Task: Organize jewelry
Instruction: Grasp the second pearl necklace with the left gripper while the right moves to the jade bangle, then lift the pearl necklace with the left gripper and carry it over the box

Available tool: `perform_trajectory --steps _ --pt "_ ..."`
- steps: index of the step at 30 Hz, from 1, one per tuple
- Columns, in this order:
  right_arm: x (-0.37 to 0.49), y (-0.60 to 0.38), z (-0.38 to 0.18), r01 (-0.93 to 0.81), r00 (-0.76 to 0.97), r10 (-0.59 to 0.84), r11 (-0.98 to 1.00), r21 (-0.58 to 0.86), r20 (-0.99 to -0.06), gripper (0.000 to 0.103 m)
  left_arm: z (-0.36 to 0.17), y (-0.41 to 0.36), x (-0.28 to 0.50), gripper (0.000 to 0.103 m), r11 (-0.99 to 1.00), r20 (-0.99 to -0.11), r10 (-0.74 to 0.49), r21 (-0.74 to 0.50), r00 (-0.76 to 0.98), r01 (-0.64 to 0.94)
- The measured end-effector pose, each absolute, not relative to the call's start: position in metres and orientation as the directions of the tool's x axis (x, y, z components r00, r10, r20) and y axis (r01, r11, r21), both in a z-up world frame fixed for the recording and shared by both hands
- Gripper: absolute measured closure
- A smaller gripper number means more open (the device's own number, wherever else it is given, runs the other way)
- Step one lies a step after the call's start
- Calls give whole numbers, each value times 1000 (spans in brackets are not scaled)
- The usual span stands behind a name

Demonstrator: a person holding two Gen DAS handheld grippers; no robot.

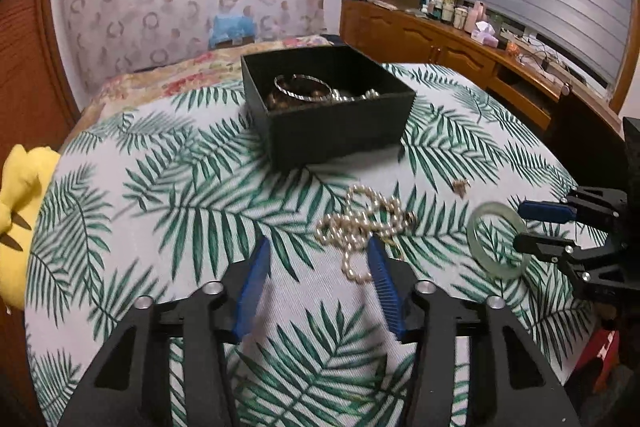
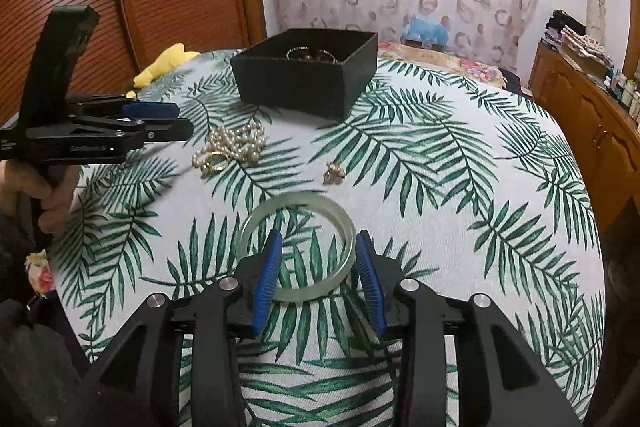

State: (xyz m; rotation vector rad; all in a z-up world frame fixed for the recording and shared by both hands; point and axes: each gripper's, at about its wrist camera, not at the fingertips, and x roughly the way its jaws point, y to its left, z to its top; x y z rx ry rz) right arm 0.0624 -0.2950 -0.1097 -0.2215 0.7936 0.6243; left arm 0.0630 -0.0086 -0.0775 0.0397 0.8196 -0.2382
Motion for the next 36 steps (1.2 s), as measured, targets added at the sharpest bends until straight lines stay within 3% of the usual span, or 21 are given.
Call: perform_trajectory --steps 5,9,20,23,25,36 --pt "61 -295 -113 -591 541 429 806 36 -723 62 -83 -13 62 81 966 -739 -230 -92 633 243" --pt "59 -293 -115 -595 548 422 804 18 -722 62 -86 -20 66 89 964 -749 -227 -82 623 253" --pt "58 -291 -114 -598 554 419 802 6 -719 62 -93 -28 77 90 967 -773 -192 -45 605 249" --pt "57 -292 -114 -598 554 419 802 6 -720 62 -94 -30 79 99 969 -771 -176 -25 612 247" --pt "57 -292 -114 -598 554 419 802 7 -720 62 -93 -28 78 99 969 -768 -186 -39 613 245" --pt "57 -291 -116 -596 550 418 803 11 -723 62 -44 -3 50 99 982 -654 -163 -37 739 184"
